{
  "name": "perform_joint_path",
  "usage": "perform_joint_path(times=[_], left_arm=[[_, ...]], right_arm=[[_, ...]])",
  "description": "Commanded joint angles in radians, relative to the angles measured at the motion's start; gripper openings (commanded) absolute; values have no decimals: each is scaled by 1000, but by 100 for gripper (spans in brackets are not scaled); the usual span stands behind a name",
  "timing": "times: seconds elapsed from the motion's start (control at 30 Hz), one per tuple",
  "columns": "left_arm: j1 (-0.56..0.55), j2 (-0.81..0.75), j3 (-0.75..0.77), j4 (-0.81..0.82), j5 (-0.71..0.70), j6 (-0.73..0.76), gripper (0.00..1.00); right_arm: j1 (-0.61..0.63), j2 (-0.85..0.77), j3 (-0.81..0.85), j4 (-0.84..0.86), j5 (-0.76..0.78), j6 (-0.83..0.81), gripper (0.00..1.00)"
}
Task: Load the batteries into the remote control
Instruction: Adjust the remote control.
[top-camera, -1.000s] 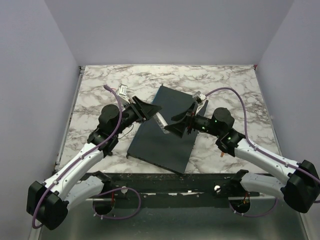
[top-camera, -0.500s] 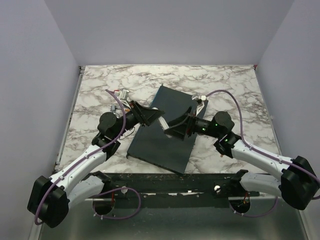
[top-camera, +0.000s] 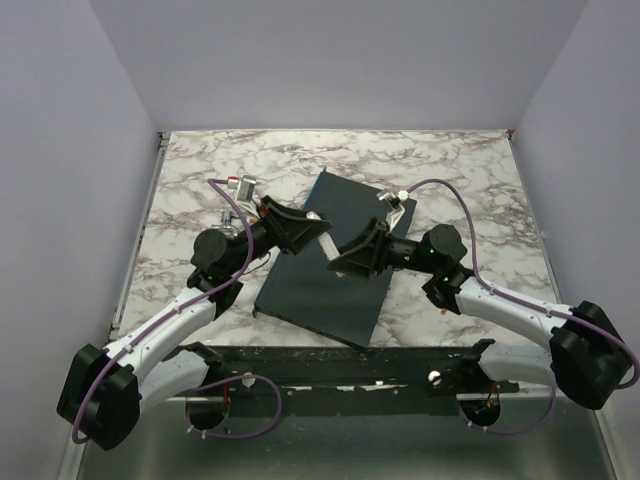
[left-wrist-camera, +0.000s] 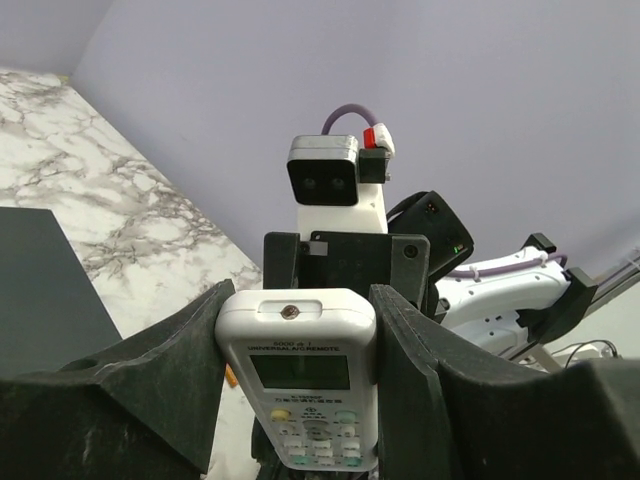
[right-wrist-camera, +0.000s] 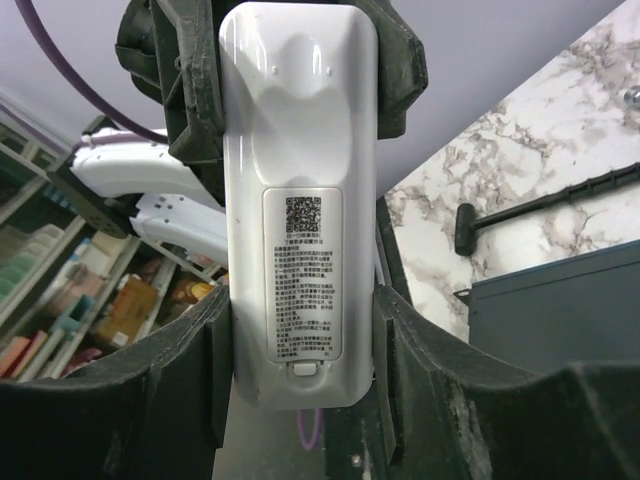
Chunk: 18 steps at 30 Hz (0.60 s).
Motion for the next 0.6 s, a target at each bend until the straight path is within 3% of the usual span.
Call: perform_joint_path(times=[0.0,0.1,0.23,0.27,0.3,0.47,0.57], left_arm=[[-5,-12,0,43,22,-13,11],[-5,-33,15,-34,2,6,41],[-5,-81,54,-202,-40,31,78],[-5,-96,68,-257,-53,37,92],[-5,-110,78,-302,-71,40,98],[-7,-127,168,-568,-132,28,99],[-9,-117,185,-625,-141,-8,99]], right_arm=[[-3,38,-14,85,-53,45,34],[-3,28,3,19,-46,10,12],[-3,-43,42,-194,53,-118,3],[-3,-67,56,-251,93,-162,2],[-3,-94,65,-323,145,-196,1],[-2,-174,94,-525,310,-348,1],[14,-187,107,-596,403,-419,1]])
